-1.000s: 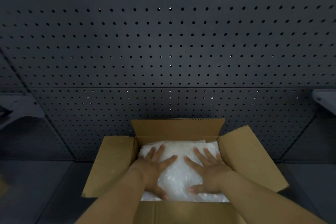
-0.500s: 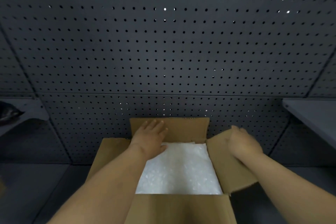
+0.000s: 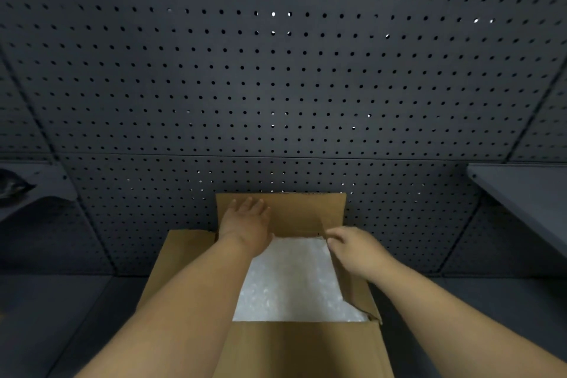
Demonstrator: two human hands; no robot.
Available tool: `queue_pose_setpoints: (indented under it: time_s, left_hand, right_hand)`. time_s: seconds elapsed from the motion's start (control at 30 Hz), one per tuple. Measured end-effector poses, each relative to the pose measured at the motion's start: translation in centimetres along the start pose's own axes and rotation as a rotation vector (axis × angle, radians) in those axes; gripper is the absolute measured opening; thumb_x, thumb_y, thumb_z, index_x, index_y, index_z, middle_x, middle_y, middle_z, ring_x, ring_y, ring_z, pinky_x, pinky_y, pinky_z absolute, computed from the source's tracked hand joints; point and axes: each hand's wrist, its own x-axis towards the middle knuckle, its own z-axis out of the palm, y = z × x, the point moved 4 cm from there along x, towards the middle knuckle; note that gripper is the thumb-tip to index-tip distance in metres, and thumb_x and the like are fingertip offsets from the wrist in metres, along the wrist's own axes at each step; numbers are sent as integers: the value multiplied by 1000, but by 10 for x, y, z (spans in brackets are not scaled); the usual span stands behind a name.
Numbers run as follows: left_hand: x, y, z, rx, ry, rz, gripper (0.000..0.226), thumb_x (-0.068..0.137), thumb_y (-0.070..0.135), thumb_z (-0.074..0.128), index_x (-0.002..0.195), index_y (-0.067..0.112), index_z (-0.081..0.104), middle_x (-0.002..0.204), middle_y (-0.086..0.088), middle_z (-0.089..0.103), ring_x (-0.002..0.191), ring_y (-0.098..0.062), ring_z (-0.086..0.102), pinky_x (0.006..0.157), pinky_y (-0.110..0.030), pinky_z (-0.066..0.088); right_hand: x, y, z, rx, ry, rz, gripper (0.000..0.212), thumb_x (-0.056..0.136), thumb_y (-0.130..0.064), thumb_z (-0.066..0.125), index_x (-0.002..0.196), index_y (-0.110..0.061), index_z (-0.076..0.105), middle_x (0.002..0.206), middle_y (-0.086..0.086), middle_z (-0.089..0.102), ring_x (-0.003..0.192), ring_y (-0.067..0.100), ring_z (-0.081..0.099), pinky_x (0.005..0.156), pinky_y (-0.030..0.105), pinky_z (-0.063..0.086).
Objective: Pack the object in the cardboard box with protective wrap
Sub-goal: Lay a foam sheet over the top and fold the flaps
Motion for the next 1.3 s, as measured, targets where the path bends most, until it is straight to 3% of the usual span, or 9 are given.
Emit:
queue_pose_setpoints:
  time_s: [0.07, 0.2, 0.43, 0.77, 0.9, 0.97, 1.07, 1.2, 1.3]
  left_hand:
    - [-1, -2, 0, 8, 0, -1, 62, 101, 46, 25, 153, 19, 7, 162, 0, 1, 149, -23, 1, 119, -44, 3]
    - [-5, -10, 6, -1, 13, 6, 60, 101, 44, 26, 153, 20, 10, 162, 0, 4, 148, -23, 3, 120, -45, 4]
    - [-30, -38, 27, 25, 42, -46, 58, 100, 45, 26, 152, 22, 14, 161, -2, 9, 148, -24, 9, 119, -43, 8]
    - [-75, -83, 63, -7, -54, -395, 62, 99, 51, 22, 152, 18, 14, 160, -15, 4, 145, -36, 13, 116, -48, 17]
    - [-81, -96, 71, -202, -127, -513, 62, 99, 50, 26, 148, 13, 23, 149, -18, 32, 128, -32, 41, 100, -41, 40]
    - [-83, -101, 71, -364, -74, -533, 54, 100, 46, 29, 140, 11, 36, 133, -13, 48, 114, -28, 52, 88, -36, 46]
    - [-85, -103, 61, -527, 94, -548, 41, 100, 34, 35, 128, 6, 46, 125, -14, 49, 98, -28, 57, 73, -33, 47]
    - [-86, -93, 41, -645, 335, -451, 26, 99, 23, 39, 103, 4, 56, 107, -14, 55, 80, -26, 56, 68, -37, 51]
    - [-87, -73, 27, -751, 385, -366, 26, 99, 25, 41, 94, 6, 58, 101, -13, 59, 83, -23, 57, 72, -38, 51]
  right_hand:
    - [1, 1, 16, -62, -87, -53, 37, 102, -21, 33, 130, -21, 57, 134, 1, 57, 119, 20, 53, 100, 32, 44]
    - [5, 11, 41, -159, -246, -107, 42, 103, -19, 30, 144, -24, 40, 148, 0, 41, 133, 20, 40, 107, 30, 35]
    - [11, 30, 65, -281, -271, -140, 50, 103, -24, 34, 151, -29, 23, 160, -3, 15, 145, 22, 17, 118, 29, 14]
    - [10, 23, 66, -372, -269, -136, 48, 101, -20, 33, 148, -29, 31, 156, -1, 28, 141, 23, 25, 114, 30, 24]
    - [11, 22, 65, -384, -266, -134, 48, 101, -22, 36, 147, -31, 32, 155, -2, 29, 140, 22, 26, 112, 30, 26]
    - [11, 22, 64, -392, -269, -127, 48, 100, -23, 38, 147, -31, 33, 153, -2, 32, 139, 22, 28, 111, 30, 29]
    - [14, 17, 57, -384, -266, -113, 48, 99, -24, 41, 146, -32, 34, 150, -2, 38, 134, 20, 38, 105, 30, 38]
    - [34, 3, 33, -281, -180, -102, 55, 99, -23, 46, 150, -25, 24, 155, 0, 32, 138, 20, 36, 108, 28, 34]
    - [51, -5, 16, -199, -121, -85, 68, 99, -23, 48, 153, -26, 6, 160, 3, 15, 142, 23, 28, 112, 29, 31]
